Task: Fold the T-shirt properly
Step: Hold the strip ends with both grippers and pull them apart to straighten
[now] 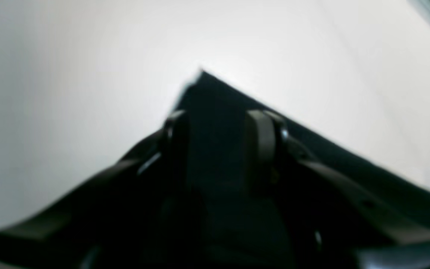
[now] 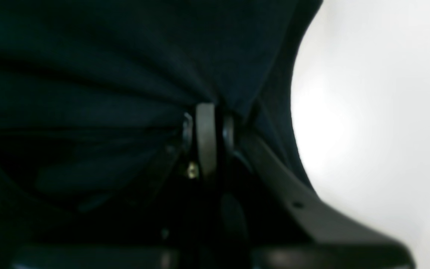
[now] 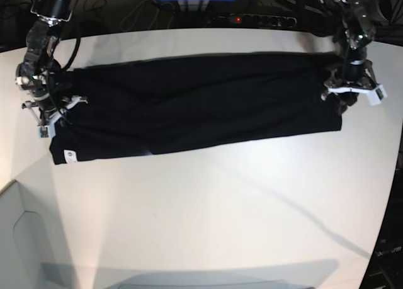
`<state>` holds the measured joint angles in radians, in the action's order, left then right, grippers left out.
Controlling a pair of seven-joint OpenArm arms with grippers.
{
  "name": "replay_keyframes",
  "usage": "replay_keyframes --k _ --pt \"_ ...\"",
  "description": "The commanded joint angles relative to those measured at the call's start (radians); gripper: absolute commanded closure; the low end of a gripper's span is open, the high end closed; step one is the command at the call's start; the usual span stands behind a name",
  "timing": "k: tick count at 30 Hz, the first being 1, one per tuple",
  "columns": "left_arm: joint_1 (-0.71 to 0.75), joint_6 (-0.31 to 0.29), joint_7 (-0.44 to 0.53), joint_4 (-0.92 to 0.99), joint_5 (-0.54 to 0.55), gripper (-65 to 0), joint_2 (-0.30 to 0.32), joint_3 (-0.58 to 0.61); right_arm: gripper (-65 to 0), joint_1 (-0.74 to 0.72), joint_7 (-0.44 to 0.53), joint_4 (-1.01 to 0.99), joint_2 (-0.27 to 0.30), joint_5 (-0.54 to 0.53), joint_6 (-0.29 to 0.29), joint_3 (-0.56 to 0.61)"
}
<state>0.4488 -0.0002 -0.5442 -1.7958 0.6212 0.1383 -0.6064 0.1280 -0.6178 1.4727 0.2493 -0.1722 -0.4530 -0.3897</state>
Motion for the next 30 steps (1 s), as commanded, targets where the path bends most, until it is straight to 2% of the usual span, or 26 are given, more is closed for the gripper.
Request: replay_keyframes --k 1,3,8,12,17,23,30 --pt "-0.012 0.002 0.025 0.021 0.002 -24.0 0.011 0.015 0.0 0.0 -0.014 0.026 0.011 0.009 -0.007 -0.002" --pt "-0.035 0.002 0.029 0.106 0.002 -24.0 0.014 0.049 -2.5 0.005 -0.014 0.079 0.011 0.009 -0.007 -0.002" --pt "-0.074 0.002 0.032 0.241 0.002 -24.0 0.027 0.055 -16.3 0.02 -0.073 0.21 0.011 0.009 -0.007 -0.008" --pt "-0.083 0.002 0.032 0.273 0.002 -24.0 0.059 0.062 -26.9 0.058 -0.132 0.343 0.011 0.009 -0.007 -0.008" --pt "-0.083 0.002 0.032 0.267 0.006 -24.0 0.06 0.062 -35.2 0.163 -0.162 0.471 0.011 0.009 -0.007 -0.008" --pt "-0.091 0.002 0.032 0.267 0.007 -24.0 0.065 0.062 -37.9 0.307 -0.156 0.497 -0.003 0.006 -0.007 -0.004" --pt "-0.097 0.002 0.029 0.267 0.002 -24.0 0.065 0.062 -38.0 0.327 -0.161 0.461 -0.04 0.009 -0.007 -0.004"
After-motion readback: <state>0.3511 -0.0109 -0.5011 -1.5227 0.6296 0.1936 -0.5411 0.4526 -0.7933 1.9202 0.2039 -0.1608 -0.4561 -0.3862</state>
